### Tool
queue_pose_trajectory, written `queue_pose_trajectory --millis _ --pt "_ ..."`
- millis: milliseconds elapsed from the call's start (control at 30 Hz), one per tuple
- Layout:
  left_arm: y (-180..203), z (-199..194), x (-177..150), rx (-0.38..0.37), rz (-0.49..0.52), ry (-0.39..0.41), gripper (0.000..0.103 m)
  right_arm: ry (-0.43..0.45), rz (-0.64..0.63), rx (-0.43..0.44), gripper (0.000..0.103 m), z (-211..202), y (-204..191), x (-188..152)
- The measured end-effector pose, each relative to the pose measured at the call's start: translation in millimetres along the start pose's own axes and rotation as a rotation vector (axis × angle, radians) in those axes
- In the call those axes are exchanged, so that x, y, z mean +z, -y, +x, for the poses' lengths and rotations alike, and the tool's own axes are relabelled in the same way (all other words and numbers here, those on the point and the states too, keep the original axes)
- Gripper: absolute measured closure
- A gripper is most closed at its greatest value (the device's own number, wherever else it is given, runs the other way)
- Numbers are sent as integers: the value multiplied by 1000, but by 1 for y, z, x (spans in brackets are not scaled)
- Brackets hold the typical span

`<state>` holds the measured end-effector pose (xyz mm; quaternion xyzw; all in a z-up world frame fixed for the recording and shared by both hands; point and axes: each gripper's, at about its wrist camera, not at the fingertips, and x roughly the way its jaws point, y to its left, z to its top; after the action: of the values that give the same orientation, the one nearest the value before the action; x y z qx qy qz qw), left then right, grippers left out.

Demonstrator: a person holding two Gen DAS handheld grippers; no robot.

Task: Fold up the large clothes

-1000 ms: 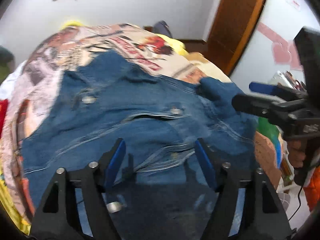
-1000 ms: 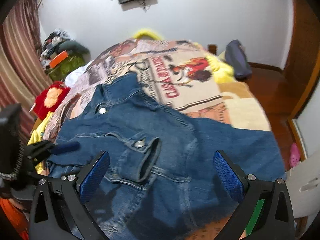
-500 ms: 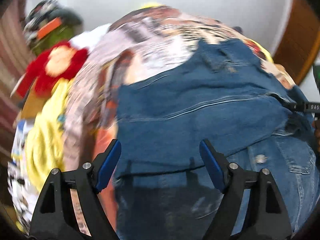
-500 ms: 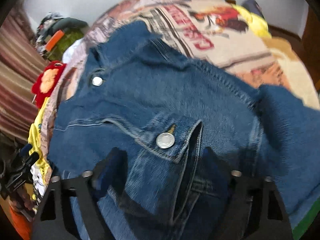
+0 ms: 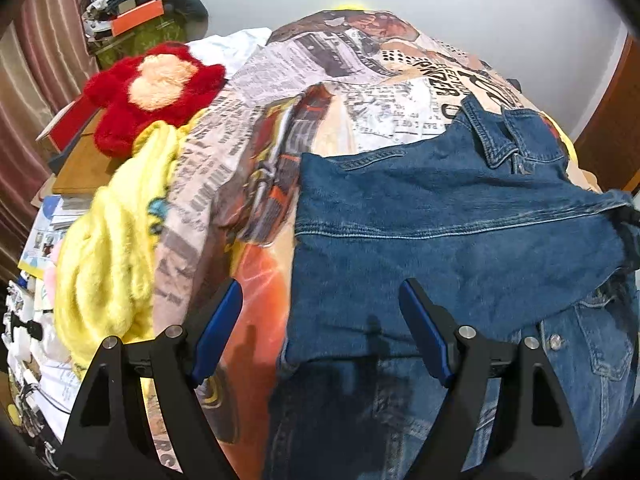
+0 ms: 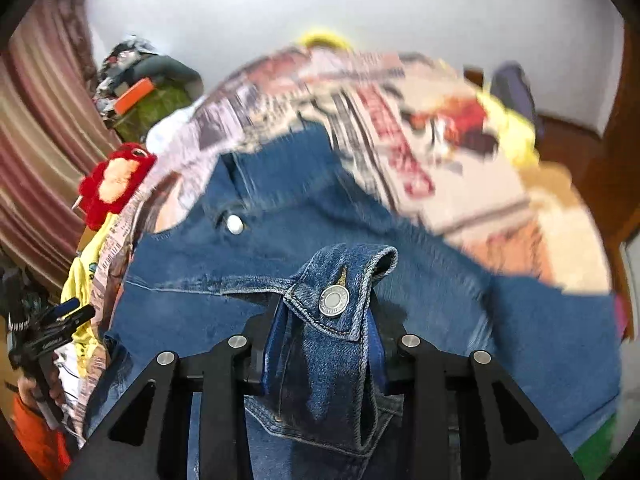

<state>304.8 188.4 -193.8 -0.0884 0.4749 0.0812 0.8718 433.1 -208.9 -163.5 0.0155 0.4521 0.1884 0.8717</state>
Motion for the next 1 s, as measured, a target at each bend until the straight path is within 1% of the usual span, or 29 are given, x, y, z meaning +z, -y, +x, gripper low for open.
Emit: queue_pose_trajectory --millis 67,200,300,367,467,633,667,700,733,767,800,833,1000 --pt "7 6 3 -19 7 -7 23 34 -42 -30 70 -13 -5 4" --pt "32 22 4 -61 47 -37 23 44 -90 -84 69 -18 -3 1" --pt "50 32 2 -85 84 -56 23 15 -114 -136 69 -3 4 -9" --pt "62 38 -2 -101 113 -70 23 -15 -113 -157 69 8 10 -17" --pt "73 47 -6 -98 146 -94 23 -54 -105 -190 69 26 20 -30" --pt "76 54 -8 -89 165 -99 22 -113 -93 -199 67 45 30 -46" --pt "76 55 -8 -92 161 -99 21 -122 -92 -200 63 47 31 -47" --pt "74 57 -8 -93 153 -103 20 -126 -89 -204 54 48 32 -48" --pt "73 58 -10 -93 148 -107 19 -132 -84 -229 47 49 33 -48" --pt "72 59 -10 -95 142 -113 19 -132 -80 -259 30 48 34 -49" --pt "71 59 -11 -97 137 -115 19 -128 -76 -288 21 46 36 -49" --pt "71 60 -12 -98 130 -118 19 -119 -70 -299 21 43 37 -50" --pt "73 55 -13 -66 139 -122 19 -124 2 -187 21 17 45 -51"
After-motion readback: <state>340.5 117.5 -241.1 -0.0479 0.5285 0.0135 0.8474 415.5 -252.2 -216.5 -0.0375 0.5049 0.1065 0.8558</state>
